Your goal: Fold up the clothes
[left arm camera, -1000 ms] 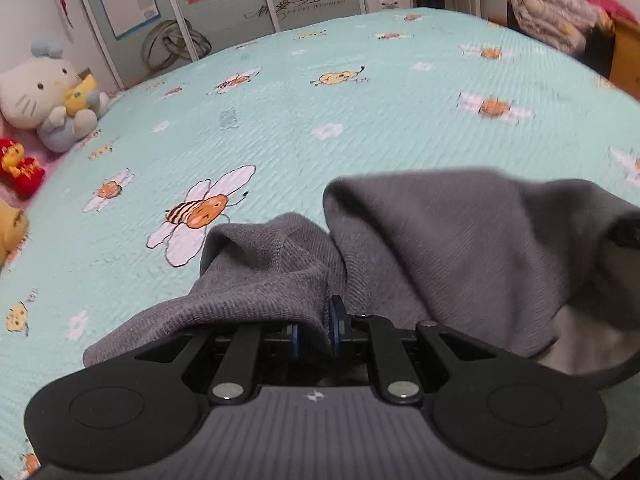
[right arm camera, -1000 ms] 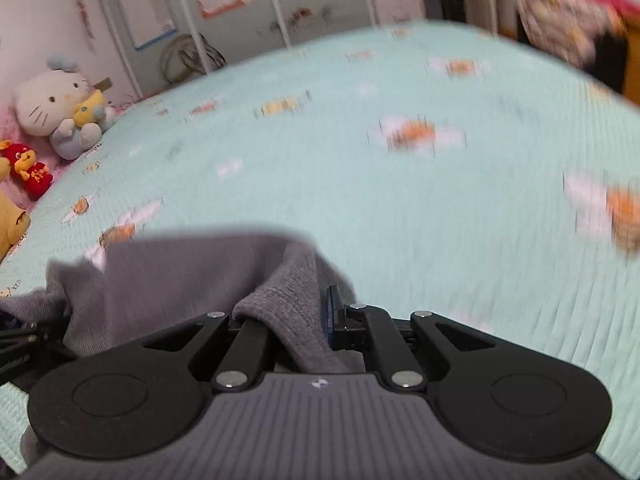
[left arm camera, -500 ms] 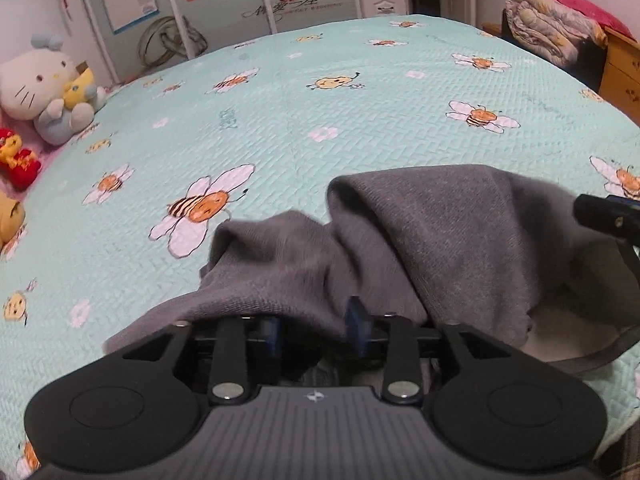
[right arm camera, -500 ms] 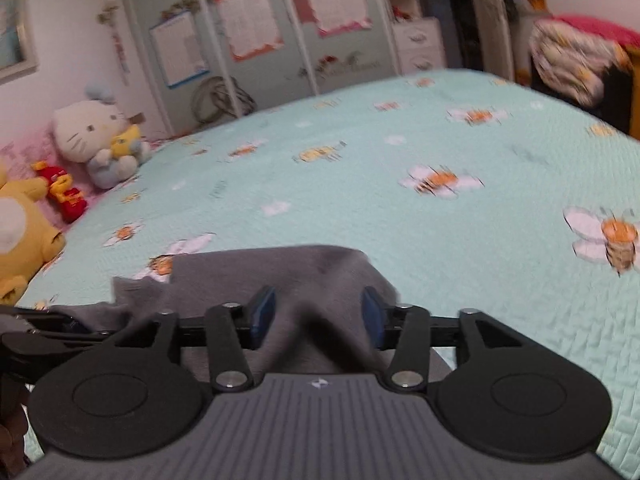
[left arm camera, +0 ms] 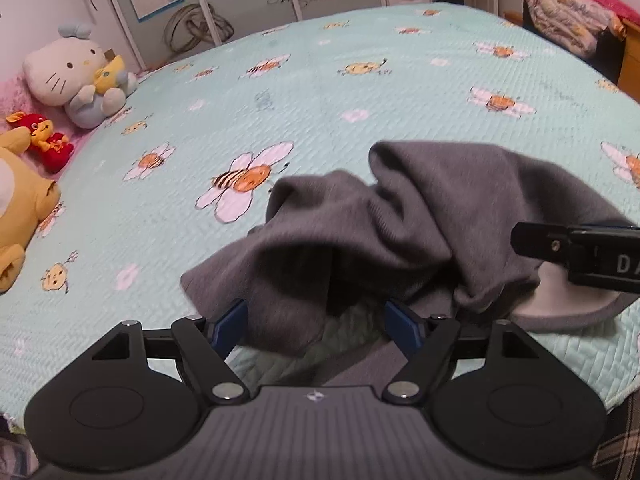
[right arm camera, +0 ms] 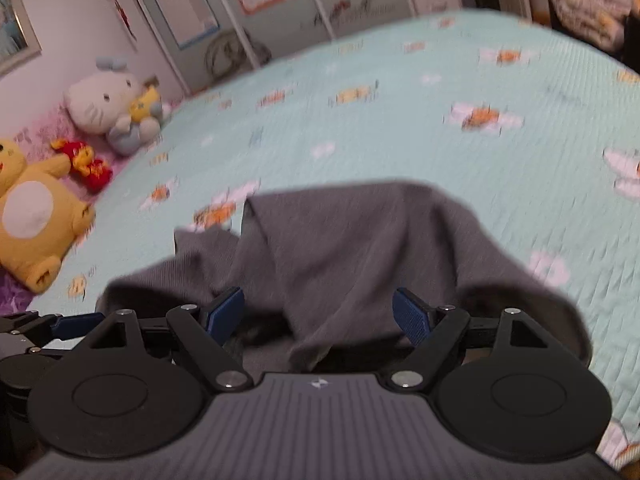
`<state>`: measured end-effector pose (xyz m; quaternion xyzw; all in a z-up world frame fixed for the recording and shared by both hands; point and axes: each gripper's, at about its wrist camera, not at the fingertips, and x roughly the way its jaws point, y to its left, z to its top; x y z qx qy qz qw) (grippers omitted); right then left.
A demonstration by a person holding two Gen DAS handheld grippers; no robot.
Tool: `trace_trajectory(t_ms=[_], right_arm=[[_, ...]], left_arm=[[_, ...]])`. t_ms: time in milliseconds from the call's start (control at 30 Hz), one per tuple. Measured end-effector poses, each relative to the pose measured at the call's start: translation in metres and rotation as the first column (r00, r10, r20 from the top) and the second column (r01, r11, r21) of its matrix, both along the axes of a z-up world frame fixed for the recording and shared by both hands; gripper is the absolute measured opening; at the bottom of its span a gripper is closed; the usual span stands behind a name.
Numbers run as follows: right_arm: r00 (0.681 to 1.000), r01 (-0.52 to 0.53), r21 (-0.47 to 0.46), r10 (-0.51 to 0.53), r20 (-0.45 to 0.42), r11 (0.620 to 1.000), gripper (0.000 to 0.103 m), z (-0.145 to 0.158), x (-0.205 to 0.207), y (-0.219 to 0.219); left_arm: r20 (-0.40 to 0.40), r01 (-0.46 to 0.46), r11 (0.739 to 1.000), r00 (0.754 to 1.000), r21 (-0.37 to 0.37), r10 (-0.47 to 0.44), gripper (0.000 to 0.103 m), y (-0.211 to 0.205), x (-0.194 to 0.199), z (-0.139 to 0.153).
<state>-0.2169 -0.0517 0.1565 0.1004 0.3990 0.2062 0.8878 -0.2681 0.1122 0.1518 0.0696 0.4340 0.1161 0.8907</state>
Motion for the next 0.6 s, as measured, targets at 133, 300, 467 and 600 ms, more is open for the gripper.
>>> trace_trajectory(t_ms=[133,300,467,600], right_arm=[[0.998,-0.047,-0.104,0.041,-0.051,0.993,0.081,-0.002,-0.006,0.016],[0.996,-0.084,-0.214,0.079,-0.032,0.973,0.081,-0.001,-0.019,0.021],[0.996,-0.086,-0.246,0.081,-0.032,0.965,0.081,-0.001,-0.022,0.019],[0.997,-0.082,-0.256,0.077,-0.030,0.963,0.081,-0.003,-0.020,0.018]], left_arm=[[-0.010,-0.013,1.000,1.000,0.002,0.013,0.079,0.001,-0.006,0.000],[-0.008,-0.014,1.000,1.000,0.018,0.014,0.080,-0.001,-0.010,-0.001],[-0.012,0.001,1.000,1.000,0.029,0.000,0.080,-0.006,-0.007,0.000],[-0.017,0.012,0.999,1.000,0.030,-0.012,0.080,-0.009,-0.003,-0.001]])
